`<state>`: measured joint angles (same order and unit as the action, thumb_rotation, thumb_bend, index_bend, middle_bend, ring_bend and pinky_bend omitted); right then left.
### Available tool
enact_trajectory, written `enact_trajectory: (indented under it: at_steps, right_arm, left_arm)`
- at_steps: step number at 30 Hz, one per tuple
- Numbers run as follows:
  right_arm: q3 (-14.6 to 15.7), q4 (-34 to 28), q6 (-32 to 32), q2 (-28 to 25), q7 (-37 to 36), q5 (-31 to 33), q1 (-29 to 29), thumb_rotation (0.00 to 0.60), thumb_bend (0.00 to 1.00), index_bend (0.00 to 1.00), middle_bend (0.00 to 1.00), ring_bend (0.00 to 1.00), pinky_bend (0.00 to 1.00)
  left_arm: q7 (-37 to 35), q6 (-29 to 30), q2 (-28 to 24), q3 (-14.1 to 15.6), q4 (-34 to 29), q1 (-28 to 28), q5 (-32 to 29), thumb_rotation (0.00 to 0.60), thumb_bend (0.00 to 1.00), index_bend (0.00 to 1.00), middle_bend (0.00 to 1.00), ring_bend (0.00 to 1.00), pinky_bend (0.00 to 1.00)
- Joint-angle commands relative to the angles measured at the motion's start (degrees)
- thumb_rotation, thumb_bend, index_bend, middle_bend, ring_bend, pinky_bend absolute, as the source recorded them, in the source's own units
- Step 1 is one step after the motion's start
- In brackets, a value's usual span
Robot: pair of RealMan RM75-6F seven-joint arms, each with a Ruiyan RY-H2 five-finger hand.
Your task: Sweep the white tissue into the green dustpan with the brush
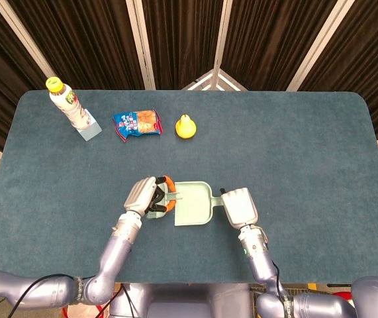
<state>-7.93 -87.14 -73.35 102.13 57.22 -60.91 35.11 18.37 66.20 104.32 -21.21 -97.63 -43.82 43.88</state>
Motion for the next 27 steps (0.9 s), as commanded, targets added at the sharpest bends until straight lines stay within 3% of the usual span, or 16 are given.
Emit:
enact_trajectory:
  at_steps: [1,12,23,27]
  right_arm:
    - [0.1,-0.1,-0.1,0.0,0.1,-0.1,0.0,0.600,0.49,0.54,0.85,0.86,0.85]
    - [-0.2,-0.3,-0.3,-0.2,0.0,0.2,-0.1,0.600,0.49,0.54,0.85,0.86,0.85]
    - [0.3,-0.5,-0.5,-0.7,-0.4,0.1,-0.5,0.600,0.49,0.54,0.85,0.87,0.85]
    - [0.4,-0.1,-0.5,-0.5,-0.6,0.2,-0.7,0.600,0.49,0.54,0.85,0.86,0.85]
  left_arm:
    - [-1.3,-0.5,2.3,-1.1,1.8,-1.4,0.9,0.600,0.67,0.78,1.00,1.00,1.00]
    - [-5.7,-2.0,6.5,-3.9,2.4,-3.9,2.9,0.600,0.64,0.78,1.00,1.00,1.00]
    - [-16.9,-3.5,3.3,-1.6,0.5,-0.6,13.5,0.600,0.63,0.78,1.00,1.00,1.00]
    - [-21.9,-3.0,0.7,-2.2,-1.1,1.1,17.5,0.600,0.63,0.78,1.00,1.00,1.00]
